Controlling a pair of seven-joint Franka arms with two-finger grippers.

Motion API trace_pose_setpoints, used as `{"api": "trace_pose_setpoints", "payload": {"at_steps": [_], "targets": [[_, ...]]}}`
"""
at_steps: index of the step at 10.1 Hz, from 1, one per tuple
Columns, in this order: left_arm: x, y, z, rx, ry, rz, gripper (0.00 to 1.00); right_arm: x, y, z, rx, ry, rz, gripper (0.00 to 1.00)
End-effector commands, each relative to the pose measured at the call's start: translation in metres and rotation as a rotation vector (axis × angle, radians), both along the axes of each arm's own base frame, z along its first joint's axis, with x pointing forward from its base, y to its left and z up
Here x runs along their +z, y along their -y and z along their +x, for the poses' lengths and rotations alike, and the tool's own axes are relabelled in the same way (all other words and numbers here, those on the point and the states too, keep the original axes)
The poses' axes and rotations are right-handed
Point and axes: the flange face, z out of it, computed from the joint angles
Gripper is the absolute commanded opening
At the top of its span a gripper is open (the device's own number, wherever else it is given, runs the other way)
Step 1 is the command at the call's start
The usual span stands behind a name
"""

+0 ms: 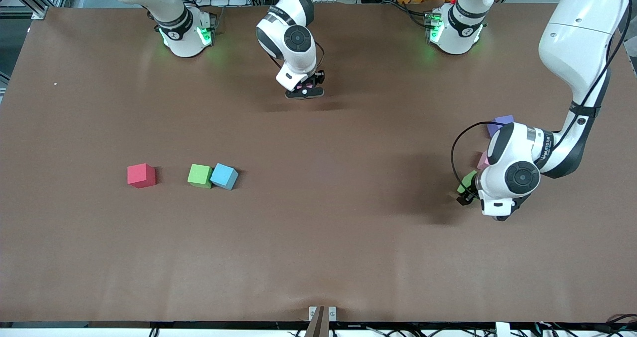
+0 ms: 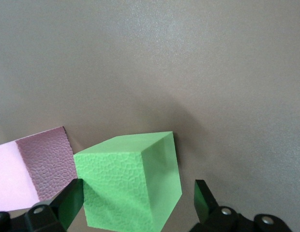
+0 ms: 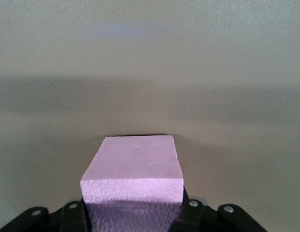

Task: Arrange blocks into number 1
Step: 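Grasp the green cube with the left gripper while the right gripper releases pink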

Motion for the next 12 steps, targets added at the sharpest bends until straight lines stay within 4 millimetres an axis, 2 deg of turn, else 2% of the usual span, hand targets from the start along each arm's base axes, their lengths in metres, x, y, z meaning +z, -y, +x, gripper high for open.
{"api": "trace_pose_setpoints", "payload": {"at_steps": [1, 2, 3, 4, 7, 8, 9, 12], "targets": [[0.008, -0.002, -0.001, -0.010, 0.004, 0.007, 1.00, 0.000, 0.000, -0.010, -0.023, -0.008, 0.007, 0.73], [0.009, -0.002, -0.001, -0.009, 0.005, 0.008, 1.00, 0.000, 0.000, -0.009, -0.024, -0.009, 0.006, 0.91], [0.011, -0.002, 0.000, -0.008, 0.009, 0.008, 1.00, 0.000, 0.001, -0.009, -0.025, -0.014, 0.001, 1.00], [0.017, -0.003, 0.002, -0.006, 0.020, 0.010, 1.00, 0.000, 0.002, -0.008, -0.027, -0.015, -0.001, 1.00], [0.018, -0.010, 0.002, 0.008, 0.019, 0.012, 1.00, 0.002, 0.003, -0.004, -0.037, -0.012, 0.004, 1.00], [0.016, -0.012, 0.001, 0.013, 0.015, 0.013, 1.00, 0.012, 0.006, 0.006, -0.082, -0.004, 0.011, 1.00], [0.009, -0.015, -0.001, 0.020, 0.003, 0.011, 1.00, 0.033, 0.011, 0.021, -0.154, 0.014, 0.030, 1.00], [0.008, -0.022, 0.000, 0.036, 0.004, 0.007, 1.00, 0.086, 0.048, 0.076, -0.263, 0.046, 0.074, 1.00]]}}
